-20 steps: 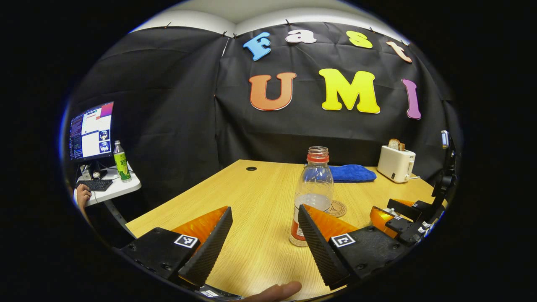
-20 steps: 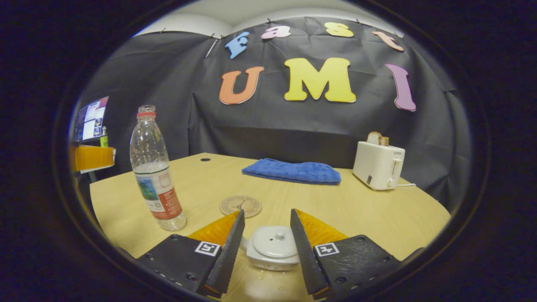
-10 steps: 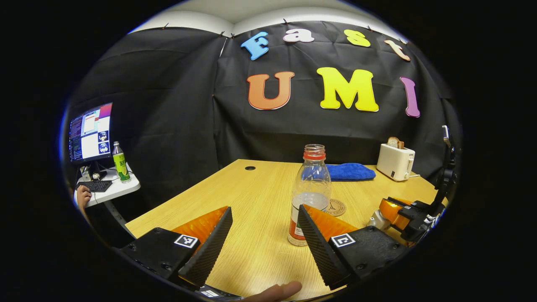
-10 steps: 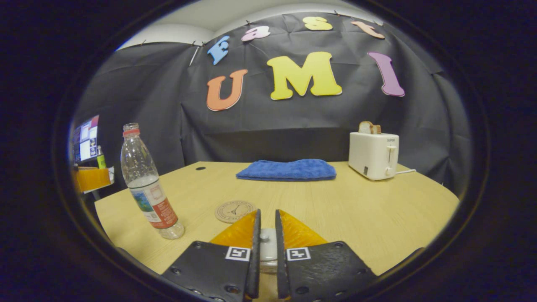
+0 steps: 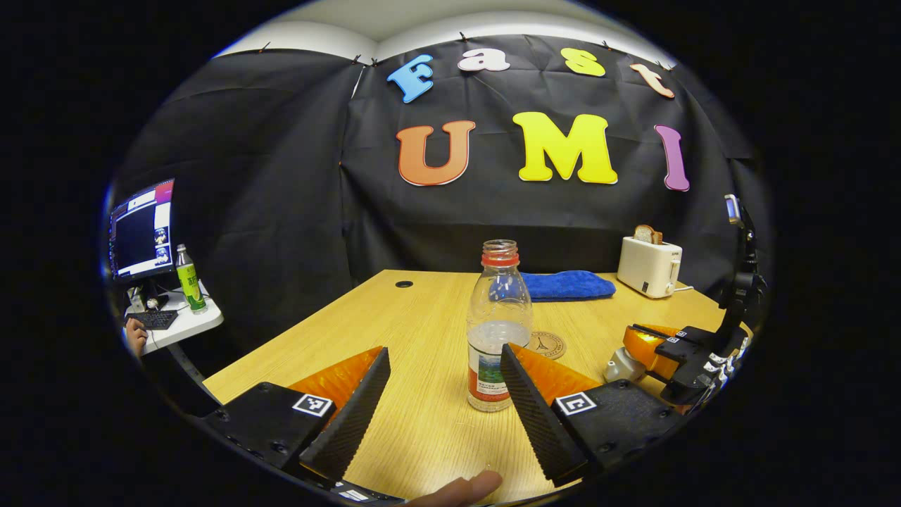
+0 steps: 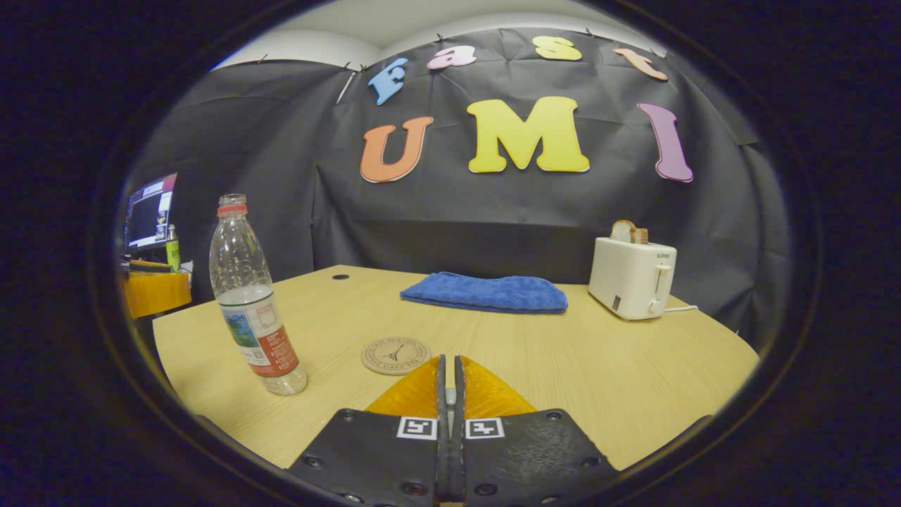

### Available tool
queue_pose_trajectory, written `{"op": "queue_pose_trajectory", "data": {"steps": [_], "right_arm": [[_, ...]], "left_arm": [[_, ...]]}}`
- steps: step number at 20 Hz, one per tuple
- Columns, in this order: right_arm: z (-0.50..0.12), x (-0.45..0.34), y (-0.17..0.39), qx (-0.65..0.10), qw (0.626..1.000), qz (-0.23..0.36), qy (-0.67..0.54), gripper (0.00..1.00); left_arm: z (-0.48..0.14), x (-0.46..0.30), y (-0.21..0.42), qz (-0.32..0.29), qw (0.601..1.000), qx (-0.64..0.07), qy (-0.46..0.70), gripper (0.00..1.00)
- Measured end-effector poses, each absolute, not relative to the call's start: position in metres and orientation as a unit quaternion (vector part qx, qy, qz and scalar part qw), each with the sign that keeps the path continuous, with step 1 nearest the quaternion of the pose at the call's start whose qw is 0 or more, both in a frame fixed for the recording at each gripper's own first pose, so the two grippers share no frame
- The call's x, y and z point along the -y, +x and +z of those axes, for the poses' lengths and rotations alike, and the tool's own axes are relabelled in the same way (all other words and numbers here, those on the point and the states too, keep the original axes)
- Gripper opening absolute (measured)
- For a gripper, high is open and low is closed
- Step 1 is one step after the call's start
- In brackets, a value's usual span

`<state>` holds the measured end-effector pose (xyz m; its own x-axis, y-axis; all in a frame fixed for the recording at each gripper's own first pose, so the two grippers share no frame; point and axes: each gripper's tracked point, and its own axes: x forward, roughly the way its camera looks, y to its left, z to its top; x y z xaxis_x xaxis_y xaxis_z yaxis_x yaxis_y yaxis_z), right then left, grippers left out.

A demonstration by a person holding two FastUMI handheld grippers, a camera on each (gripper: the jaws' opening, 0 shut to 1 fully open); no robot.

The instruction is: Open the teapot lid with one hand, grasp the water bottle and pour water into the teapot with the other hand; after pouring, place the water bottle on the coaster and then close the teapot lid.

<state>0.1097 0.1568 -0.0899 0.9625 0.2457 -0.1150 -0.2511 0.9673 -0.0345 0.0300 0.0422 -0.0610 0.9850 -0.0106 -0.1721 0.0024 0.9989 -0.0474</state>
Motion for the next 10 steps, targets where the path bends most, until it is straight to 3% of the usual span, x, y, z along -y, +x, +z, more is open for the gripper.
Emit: {"op": "queue_pose_trajectory", "data": {"steps": [10], "right_arm": [[-0.028,-0.123,0.050,0.004,0.991,0.132,-0.027,0.00]], "left_arm": [[-0.063,-0.007,0.039,-0.072,0.994,-0.062,-0.044,0.99]]}}
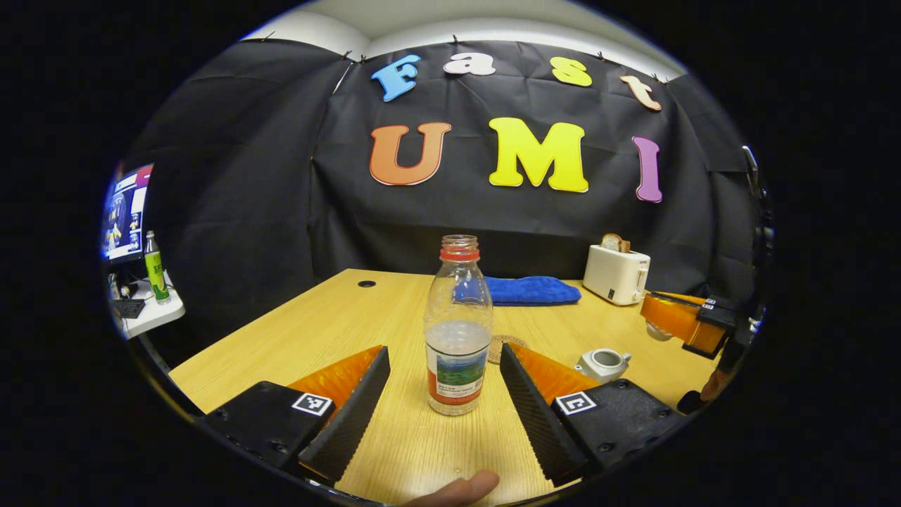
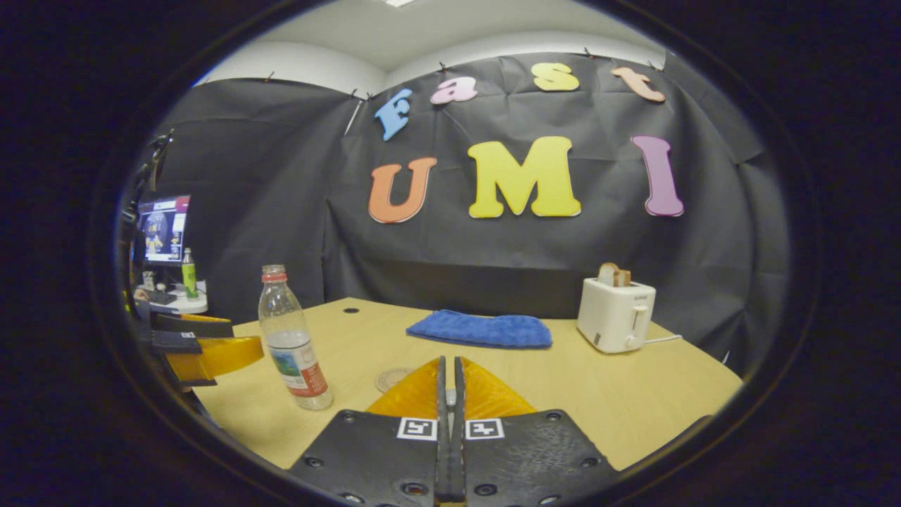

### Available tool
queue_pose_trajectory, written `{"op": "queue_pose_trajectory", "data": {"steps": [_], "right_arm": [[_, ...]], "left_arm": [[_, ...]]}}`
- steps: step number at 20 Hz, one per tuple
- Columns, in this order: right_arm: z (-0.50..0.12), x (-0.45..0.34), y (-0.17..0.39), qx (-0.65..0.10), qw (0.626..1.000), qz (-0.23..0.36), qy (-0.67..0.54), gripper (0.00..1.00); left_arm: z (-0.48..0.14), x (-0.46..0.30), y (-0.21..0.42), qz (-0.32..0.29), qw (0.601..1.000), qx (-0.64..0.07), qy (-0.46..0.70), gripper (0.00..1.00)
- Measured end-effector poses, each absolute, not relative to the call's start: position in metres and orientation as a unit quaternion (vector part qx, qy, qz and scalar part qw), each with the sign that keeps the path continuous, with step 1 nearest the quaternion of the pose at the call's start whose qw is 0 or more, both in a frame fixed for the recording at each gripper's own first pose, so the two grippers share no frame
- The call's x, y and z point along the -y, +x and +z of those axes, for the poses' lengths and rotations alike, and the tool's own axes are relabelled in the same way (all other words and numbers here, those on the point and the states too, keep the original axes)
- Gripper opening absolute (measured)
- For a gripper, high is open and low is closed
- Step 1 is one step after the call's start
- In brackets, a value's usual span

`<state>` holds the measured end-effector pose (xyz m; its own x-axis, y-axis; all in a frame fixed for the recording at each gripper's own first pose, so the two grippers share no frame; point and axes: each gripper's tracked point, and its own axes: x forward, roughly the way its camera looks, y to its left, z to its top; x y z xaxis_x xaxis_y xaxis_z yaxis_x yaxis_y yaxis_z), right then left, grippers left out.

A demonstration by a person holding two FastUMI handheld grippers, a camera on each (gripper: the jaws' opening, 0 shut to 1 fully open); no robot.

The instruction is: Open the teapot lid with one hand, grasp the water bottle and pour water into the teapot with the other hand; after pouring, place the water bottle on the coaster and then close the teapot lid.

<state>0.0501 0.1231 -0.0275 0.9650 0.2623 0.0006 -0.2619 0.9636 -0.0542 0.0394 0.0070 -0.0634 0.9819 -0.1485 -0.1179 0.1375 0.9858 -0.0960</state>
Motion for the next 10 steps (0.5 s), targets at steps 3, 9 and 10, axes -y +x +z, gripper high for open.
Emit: {"op": "queue_pose_trajectory", "data": {"steps": [3,9,10], "right_arm": [[-0.019,-0.104,0.037,0.020,0.990,0.128,-0.045,0.00],[-0.018,-0.069,0.017,0.026,0.991,0.125,-0.045,0.00],[-0.017,-0.065,0.017,0.027,0.991,0.122,-0.046,0.00]], "left_arm": [[-0.064,-0.006,0.047,-0.063,0.997,-0.043,-0.003,0.99],[-0.081,0.002,0.073,-0.071,0.997,-0.018,0.032,0.99],[-0.084,0.002,0.078,-0.072,0.997,-0.017,0.028,1.00]]}}
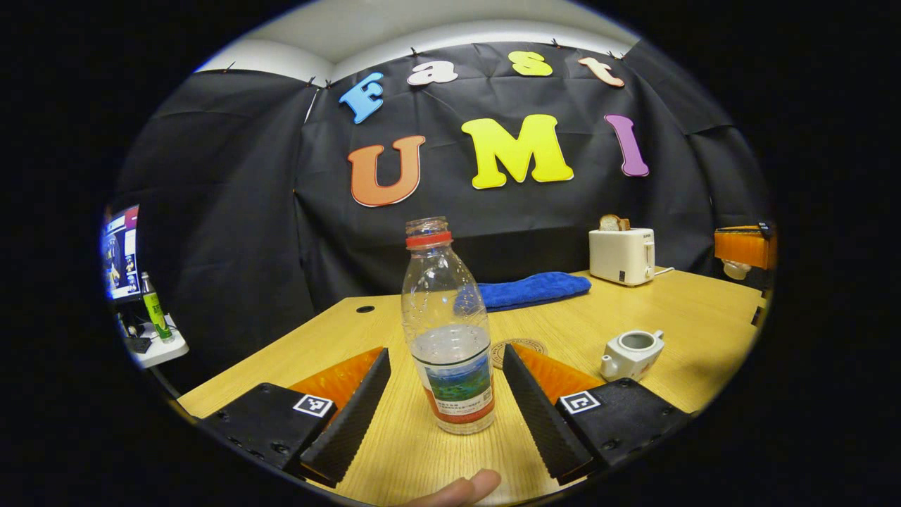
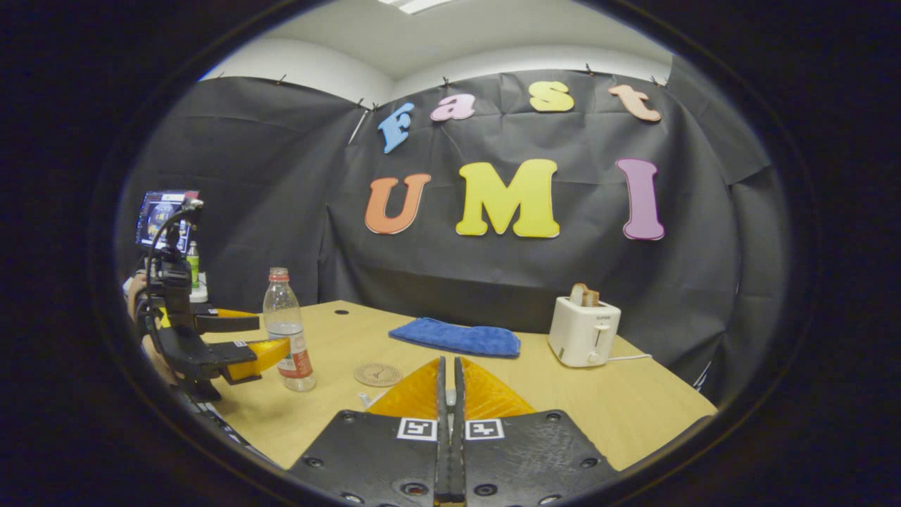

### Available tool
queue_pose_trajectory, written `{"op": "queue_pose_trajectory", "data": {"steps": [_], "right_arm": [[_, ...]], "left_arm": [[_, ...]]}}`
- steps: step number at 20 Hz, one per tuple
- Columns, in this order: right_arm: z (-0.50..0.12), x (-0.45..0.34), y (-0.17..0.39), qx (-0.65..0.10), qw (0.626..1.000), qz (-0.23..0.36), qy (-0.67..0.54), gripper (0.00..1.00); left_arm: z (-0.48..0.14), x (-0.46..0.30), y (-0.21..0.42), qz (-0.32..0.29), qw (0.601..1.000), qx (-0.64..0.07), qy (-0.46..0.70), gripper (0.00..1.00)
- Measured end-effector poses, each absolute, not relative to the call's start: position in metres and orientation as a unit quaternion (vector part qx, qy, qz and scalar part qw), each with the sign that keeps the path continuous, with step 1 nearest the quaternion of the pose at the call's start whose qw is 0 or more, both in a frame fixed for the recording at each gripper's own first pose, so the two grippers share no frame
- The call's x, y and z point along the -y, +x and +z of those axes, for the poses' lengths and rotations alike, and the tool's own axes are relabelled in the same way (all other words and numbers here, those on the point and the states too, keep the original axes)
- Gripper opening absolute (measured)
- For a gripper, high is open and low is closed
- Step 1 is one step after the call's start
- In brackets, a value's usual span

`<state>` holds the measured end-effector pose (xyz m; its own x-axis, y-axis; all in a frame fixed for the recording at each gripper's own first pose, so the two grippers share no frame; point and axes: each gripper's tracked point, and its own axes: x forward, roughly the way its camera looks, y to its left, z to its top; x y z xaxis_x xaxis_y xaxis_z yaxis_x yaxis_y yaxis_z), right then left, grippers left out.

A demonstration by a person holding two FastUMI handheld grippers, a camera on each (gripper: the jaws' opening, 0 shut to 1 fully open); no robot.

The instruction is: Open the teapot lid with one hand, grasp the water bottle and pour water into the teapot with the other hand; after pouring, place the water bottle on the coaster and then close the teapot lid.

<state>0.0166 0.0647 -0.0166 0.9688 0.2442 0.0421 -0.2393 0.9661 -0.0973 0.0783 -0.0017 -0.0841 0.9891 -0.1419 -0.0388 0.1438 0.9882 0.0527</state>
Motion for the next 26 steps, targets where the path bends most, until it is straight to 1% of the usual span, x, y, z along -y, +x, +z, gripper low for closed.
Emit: {"op": "queue_pose_trajectory", "data": {"steps": [5,8,9,10,11,12,14,20,26], "right_arm": [[-0.021,-0.060,0.020,0.018,0.992,0.123,-0.037,0.00],[-0.023,-0.059,0.024,0.013,0.992,0.118,-0.037,0.00],[-0.024,-0.058,0.023,0.013,0.992,0.116,-0.038,0.00],[-0.024,-0.057,0.024,0.013,0.993,0.115,-0.038,0.00],[-0.025,-0.056,0.025,0.013,0.993,0.113,-0.038,0.00],[-0.025,-0.055,0.026,0.012,0.993,0.110,-0.038,0.00],[-0.026,-0.054,0.026,0.011,0.993,0.108,-0.038,0.00],[-0.030,-0.050,0.030,0.006,0.994,0.105,-0.041,0.00],[-0.028,-0.039,0.033,0.005,0.995,0.094,-0.042,0.00]], "left_arm": [[-0.094,-0.003,0.100,-0.062,0.998,-0.024,0.014,1.00],[-0.099,0.003,0.111,-0.074,0.997,-0.027,0.004,1.00],[-0.099,0.009,0.112,-0.088,0.996,-0.027,0.001,1.00],[-0.099,0.016,0.111,-0.100,0.995,-0.024,0.001,0.94],[-0.097,0.020,0.111,-0.111,0.994,-0.018,0.006,0.91],[-0.099,0.022,0.114,-0.114,0.993,-0.014,0.009,0.82],[-0.098,0.024,0.114,-0.122,0.993,-0.009,0.009,0.80],[-0.096,0.018,0.114,-0.116,0.993,-0.012,0.009,0.78],[-0.082,0.011,0.109,-0.107,0.991,-0.021,0.071,0.77]]}}
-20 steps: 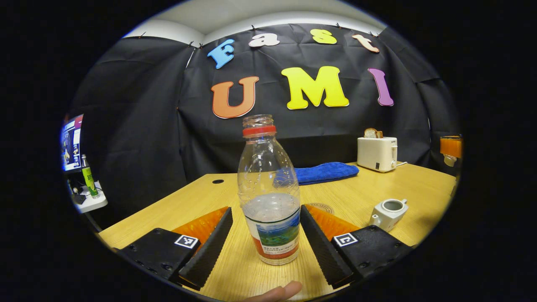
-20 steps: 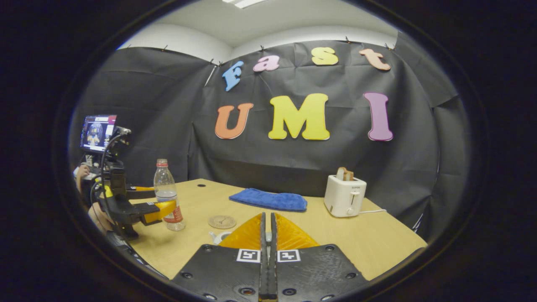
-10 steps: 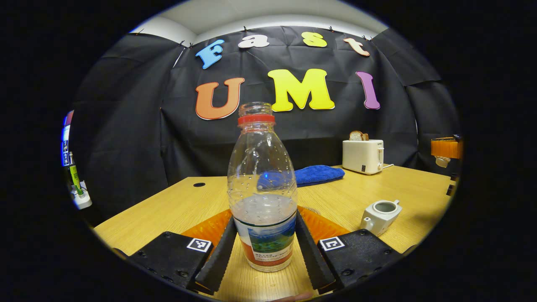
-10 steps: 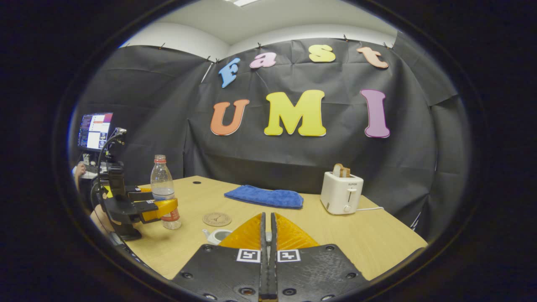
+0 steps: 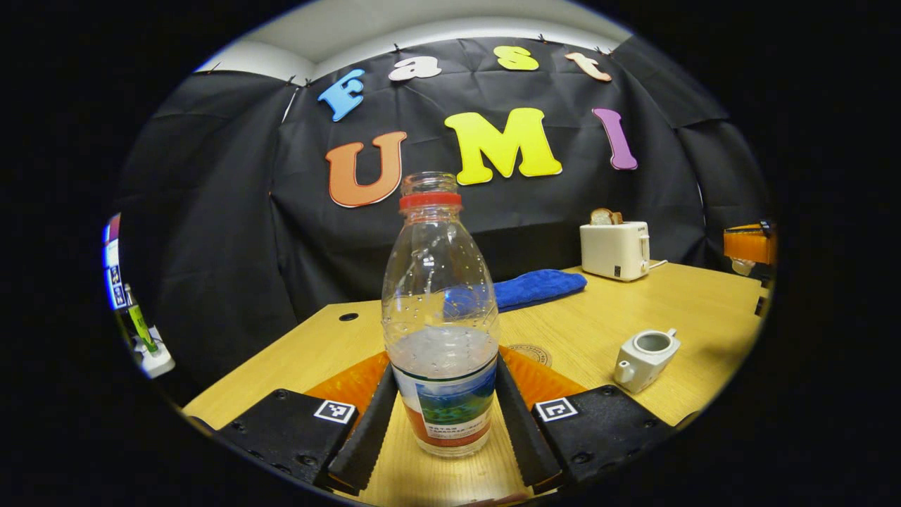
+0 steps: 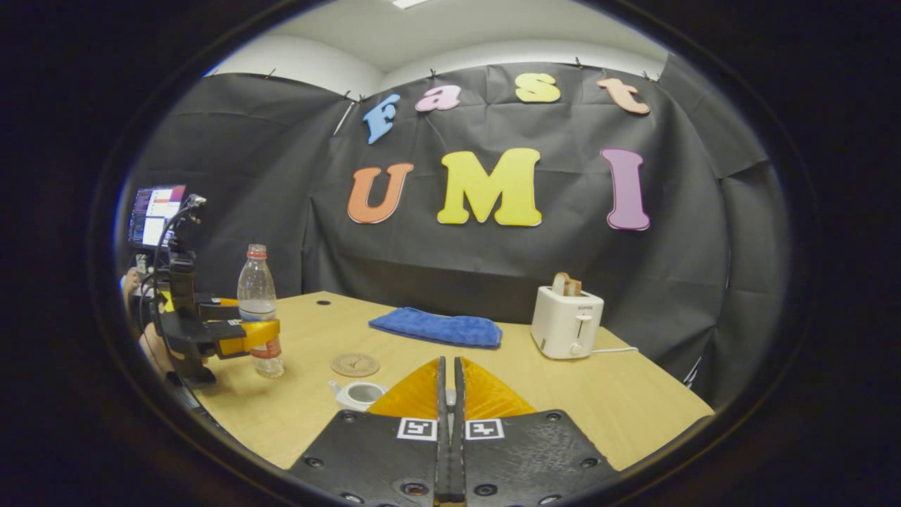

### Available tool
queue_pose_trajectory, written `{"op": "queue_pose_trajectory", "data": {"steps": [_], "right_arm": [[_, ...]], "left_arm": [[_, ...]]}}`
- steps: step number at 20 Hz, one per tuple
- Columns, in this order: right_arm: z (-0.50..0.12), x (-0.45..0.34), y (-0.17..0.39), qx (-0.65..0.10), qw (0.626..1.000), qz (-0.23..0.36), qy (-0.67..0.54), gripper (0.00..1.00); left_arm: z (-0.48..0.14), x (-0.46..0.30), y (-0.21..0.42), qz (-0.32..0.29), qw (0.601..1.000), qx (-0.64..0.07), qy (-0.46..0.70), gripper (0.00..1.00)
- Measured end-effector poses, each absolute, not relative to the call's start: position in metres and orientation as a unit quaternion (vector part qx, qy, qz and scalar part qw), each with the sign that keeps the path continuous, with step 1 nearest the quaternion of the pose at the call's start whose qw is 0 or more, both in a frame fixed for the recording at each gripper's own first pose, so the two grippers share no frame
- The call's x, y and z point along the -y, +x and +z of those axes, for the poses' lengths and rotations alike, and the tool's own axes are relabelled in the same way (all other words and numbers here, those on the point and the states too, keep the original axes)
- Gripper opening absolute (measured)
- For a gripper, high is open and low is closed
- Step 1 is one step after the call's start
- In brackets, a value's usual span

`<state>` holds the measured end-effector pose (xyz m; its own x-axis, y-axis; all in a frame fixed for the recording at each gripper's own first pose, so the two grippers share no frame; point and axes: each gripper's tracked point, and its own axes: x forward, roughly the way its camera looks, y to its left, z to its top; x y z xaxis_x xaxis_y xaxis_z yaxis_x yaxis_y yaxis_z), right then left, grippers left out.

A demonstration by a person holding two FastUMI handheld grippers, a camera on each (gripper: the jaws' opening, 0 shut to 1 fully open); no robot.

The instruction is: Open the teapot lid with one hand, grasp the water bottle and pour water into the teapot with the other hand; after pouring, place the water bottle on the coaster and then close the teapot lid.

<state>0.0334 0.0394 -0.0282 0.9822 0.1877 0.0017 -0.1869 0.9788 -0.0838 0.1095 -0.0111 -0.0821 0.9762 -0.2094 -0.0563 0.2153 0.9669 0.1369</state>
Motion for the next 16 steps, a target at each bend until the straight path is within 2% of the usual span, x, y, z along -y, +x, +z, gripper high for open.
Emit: {"op": "queue_pose_trajectory", "data": {"steps": [8,16], "right_arm": [[-0.030,-0.027,0.038,-0.001,0.995,0.086,-0.040,0.00],[-0.032,-0.009,0.048,-0.010,0.997,0.068,-0.043,0.00]], "left_arm": [[-0.084,0.026,0.107,-0.109,0.964,-0.059,0.234,0.77],[-0.097,0.048,0.112,-0.095,0.906,-0.072,0.405,0.76]]}}
